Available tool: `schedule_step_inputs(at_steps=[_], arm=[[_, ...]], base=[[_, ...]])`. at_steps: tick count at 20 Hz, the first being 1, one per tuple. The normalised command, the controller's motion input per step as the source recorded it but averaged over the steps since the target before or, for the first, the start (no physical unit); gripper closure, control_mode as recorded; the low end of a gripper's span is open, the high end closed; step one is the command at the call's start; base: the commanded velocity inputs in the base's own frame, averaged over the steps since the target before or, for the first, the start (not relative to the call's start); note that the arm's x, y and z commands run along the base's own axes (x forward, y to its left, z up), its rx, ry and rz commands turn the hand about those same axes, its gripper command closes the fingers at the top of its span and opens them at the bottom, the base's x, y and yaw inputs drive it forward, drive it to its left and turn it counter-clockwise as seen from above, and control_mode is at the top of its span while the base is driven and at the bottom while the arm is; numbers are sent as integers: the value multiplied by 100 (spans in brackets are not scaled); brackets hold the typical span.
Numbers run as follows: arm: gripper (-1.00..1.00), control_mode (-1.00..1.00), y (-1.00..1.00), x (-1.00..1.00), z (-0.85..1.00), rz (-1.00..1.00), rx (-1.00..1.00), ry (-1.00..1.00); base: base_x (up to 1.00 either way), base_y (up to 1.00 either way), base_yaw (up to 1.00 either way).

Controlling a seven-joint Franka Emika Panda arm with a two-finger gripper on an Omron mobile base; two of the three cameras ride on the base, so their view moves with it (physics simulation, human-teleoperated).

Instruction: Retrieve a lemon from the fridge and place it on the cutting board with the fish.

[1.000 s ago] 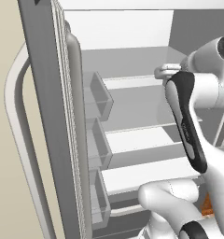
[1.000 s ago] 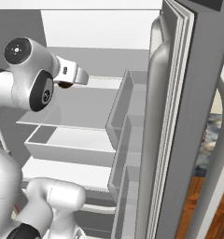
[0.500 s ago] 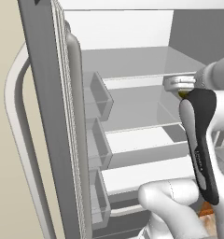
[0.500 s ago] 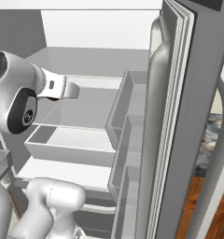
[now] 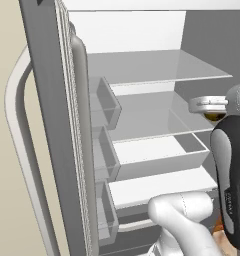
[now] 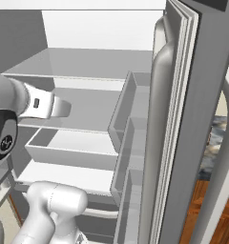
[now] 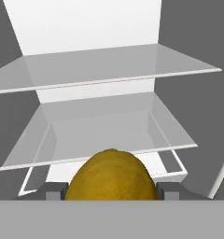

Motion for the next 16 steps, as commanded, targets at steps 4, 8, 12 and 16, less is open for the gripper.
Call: schedule_step_inputs(at_steps=[4, 8, 12, 16], arm=[[100, -100, 0, -49, -21, 0, 0, 7], [100, -100, 6, -19, -15, -1, 0, 6], [100, -100, 2, 0, -7, 0, 0, 0], [100, -100, 0, 0, -5, 0, 0, 0]], base=[[0, 0, 0], [0, 0, 0], [0, 0, 0], [0, 0, 0]])
